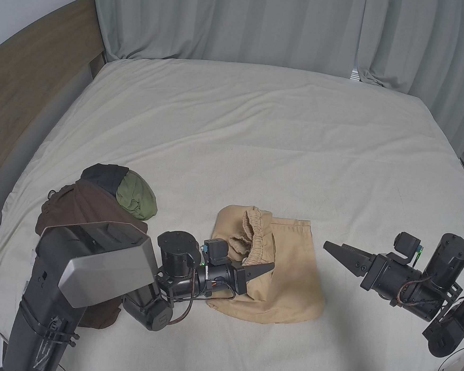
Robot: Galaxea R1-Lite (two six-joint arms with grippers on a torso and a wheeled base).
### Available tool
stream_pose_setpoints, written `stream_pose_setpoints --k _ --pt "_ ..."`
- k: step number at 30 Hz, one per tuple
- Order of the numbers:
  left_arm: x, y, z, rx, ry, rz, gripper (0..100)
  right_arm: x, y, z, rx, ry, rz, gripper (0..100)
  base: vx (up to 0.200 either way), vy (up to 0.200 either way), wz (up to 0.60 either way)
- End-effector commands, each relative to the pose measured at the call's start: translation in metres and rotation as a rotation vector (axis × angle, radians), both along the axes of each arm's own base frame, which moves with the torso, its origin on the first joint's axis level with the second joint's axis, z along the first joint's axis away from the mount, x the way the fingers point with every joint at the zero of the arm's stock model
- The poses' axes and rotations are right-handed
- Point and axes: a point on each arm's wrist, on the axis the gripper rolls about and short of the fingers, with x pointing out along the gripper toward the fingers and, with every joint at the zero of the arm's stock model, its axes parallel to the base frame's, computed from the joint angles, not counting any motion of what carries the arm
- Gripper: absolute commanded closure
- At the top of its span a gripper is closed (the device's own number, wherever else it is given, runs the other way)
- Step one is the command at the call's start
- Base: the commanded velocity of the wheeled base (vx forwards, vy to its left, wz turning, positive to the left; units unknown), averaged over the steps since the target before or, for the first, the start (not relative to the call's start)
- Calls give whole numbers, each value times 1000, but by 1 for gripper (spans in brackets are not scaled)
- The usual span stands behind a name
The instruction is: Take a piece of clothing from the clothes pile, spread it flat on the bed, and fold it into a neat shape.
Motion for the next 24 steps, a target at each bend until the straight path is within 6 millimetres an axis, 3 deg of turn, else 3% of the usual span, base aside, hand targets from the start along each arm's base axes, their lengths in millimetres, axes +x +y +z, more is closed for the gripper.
stream_pose_setpoints --k 1,3,4,24 --pt "0 -2 -7 6 8 -3 100 0 0 0 0 -1 1 0 0 0 0" --pt "2 -3 -7 3 5 -1 100 0 0 1 1 -2 1 0 0 0 0" --pt "3 -3 -7 1 0 3 0 0 0 1 1 -2 1 0 0 0 0" --pt "10 -1 4 -29 -50 68 0 -1 0 0 -1 -1 1 0 0 0 0"
